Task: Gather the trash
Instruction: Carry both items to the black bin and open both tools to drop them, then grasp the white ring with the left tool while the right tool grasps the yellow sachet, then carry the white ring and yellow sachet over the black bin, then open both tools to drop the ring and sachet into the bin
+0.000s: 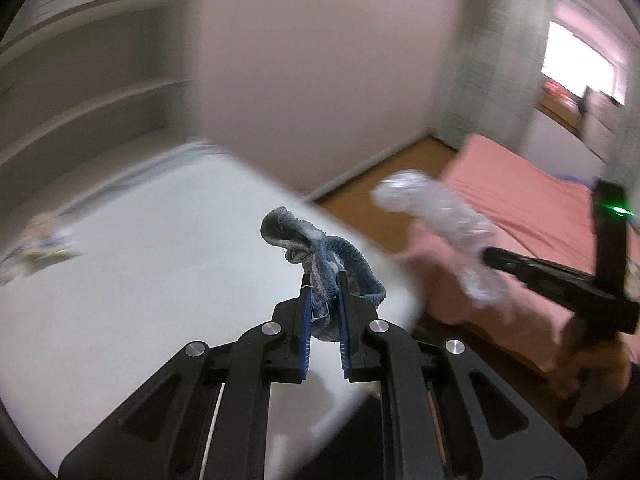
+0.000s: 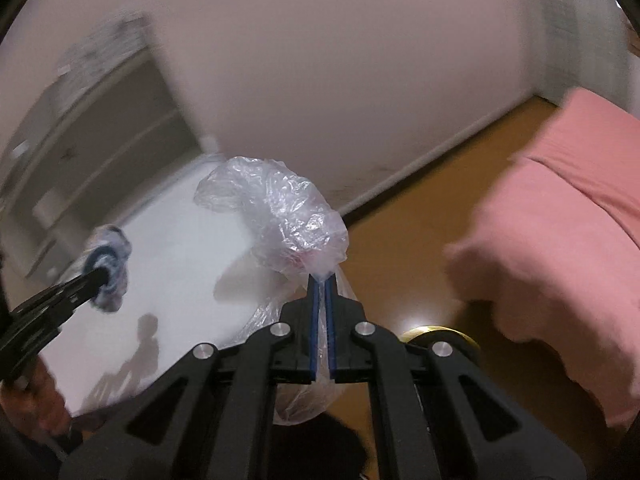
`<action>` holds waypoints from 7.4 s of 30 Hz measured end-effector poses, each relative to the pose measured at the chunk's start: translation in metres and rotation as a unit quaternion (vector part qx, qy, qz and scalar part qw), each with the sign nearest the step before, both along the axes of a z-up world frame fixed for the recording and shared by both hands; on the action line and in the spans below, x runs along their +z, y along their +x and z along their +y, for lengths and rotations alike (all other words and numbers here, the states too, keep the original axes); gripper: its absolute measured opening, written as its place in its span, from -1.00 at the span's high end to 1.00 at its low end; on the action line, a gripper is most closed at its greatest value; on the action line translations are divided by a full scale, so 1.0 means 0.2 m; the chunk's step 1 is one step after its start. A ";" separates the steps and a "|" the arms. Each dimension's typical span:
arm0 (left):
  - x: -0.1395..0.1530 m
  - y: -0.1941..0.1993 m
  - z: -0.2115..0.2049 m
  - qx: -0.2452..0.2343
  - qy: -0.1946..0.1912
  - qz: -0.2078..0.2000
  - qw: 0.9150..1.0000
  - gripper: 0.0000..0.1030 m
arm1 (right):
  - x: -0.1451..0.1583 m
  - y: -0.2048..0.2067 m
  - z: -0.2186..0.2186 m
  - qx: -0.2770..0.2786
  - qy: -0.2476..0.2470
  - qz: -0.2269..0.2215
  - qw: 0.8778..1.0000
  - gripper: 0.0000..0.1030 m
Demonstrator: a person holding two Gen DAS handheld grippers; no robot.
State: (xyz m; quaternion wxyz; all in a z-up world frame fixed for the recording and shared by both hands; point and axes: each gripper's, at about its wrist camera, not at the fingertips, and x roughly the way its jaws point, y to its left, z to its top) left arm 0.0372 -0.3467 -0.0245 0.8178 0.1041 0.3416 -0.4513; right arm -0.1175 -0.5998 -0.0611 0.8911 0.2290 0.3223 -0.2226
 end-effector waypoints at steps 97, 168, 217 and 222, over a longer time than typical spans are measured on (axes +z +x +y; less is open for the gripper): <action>-0.11 0.87 1.72 0.349 0.060 0.026 0.935 -0.85 | -0.20 2.08 1.44 0.434 -0.098 0.097 0.890 -0.54; -0.48 -0.51 -0.83 -0.113 0.075 0.045 0.990 0.02 | -0.81 -0.16 -0.47 -0.100 0.088 0.163 0.978 0.60; -0.68 -0.50 -1.24 -0.144 0.109 0.046 0.983 -0.58 | -0.69 -0.44 -0.66 -0.235 0.095 0.059 0.965 -0.35; -0.51 -0.47 -1.13 -0.138 0.097 0.047 0.985 -0.59 | -0.64 -0.41 -0.61 -0.220 0.076 0.057 0.971 -0.35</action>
